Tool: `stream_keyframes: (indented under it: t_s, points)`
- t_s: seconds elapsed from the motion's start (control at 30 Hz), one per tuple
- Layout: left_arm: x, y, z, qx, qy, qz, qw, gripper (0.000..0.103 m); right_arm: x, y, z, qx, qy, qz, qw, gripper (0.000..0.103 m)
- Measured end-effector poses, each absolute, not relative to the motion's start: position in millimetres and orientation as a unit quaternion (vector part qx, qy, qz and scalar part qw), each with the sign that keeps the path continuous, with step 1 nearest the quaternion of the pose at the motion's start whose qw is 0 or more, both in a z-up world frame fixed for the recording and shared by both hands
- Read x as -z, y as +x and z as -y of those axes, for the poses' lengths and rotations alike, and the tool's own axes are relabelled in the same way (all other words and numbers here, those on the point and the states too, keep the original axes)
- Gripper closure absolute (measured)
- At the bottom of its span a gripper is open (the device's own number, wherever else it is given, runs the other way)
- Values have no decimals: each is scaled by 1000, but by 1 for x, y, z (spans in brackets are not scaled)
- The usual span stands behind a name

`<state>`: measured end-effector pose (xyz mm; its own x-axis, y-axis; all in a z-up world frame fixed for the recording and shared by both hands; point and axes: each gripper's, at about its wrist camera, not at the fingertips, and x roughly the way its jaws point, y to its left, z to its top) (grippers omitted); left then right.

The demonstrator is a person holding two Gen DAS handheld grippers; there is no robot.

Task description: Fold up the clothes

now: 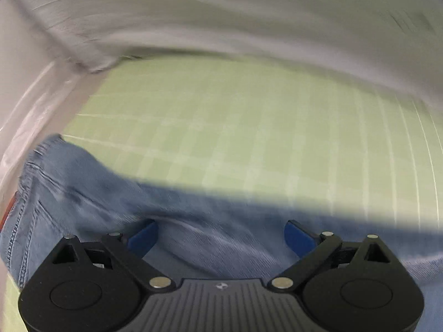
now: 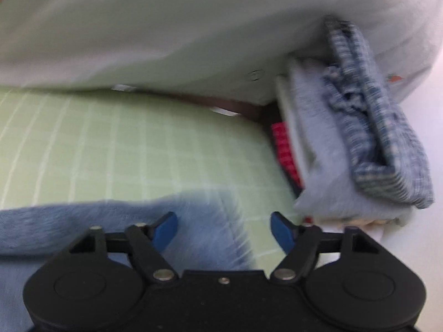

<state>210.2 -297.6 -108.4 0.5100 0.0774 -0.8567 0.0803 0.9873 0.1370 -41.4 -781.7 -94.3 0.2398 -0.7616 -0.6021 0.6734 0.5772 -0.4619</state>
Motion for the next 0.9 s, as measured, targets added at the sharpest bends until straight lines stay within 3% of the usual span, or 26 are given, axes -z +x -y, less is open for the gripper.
stream_keyframes:
  t_s: [0.17,0.33,0.43,0.53,0.67,0.83,0.87,0.9]
  points:
    - [81,202,298,4,70,-467,881,5,75,-75,775,479,-6,-383,790,23]
    - [57,191,299,10,63,-443,894,5,74,-136,747,497,90,-375,778,22]
    - [59,160,303,28,62,-469,881,5,80,-170,728,501,159,-359,772,23]
    - [61,130,306,46,56,-493,867,5,85,-190,709,485,212,-344,776,29]
    - [63,92,311,70,47,-522,849,5,94,-198,709,452,265,-321,789,46]
    - [53,65,326,98,48,-523,845,5,104,-194,730,435,317,-283,793,47]
    - [51,61,328,102,48,-522,845,5,107,-192,735,435,319,-285,792,55]
    - [49,60,328,104,48,-520,847,5,109,-190,740,435,321,-286,791,77]
